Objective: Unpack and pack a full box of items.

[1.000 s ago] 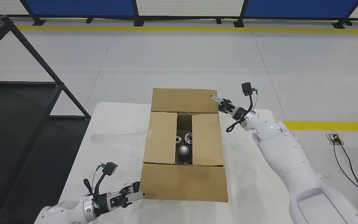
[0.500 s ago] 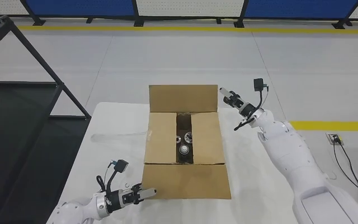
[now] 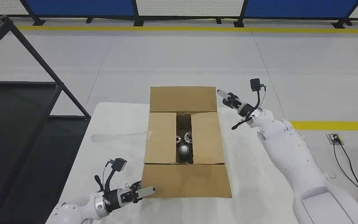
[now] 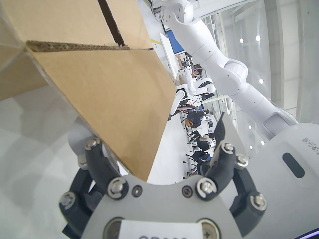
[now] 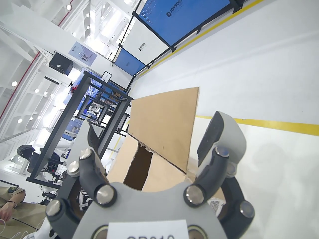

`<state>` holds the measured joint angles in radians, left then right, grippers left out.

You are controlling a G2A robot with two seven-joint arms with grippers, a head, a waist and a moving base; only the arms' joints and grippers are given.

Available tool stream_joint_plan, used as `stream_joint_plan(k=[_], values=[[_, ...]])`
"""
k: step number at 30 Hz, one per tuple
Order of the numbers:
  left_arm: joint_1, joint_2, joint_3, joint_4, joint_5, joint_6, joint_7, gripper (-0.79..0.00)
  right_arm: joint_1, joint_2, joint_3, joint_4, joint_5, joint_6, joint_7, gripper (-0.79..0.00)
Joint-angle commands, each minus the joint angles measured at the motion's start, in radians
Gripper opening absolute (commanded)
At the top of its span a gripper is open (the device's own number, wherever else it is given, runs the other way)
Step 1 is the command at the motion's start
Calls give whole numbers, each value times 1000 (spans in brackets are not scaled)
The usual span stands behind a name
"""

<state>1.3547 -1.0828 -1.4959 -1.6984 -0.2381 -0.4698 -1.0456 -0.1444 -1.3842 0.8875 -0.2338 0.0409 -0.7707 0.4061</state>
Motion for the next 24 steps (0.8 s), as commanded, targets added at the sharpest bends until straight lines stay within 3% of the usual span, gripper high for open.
stream_joint_plan(k=[1,24], values=[[3,1,-1,-3,-8,-4,5,0,-5,-8,-7,-1,-13,30,-1,0],[17,4,-19,-3,-34,-12,11,0,-6,-9,-8,-1,-15,35,-1,0]])
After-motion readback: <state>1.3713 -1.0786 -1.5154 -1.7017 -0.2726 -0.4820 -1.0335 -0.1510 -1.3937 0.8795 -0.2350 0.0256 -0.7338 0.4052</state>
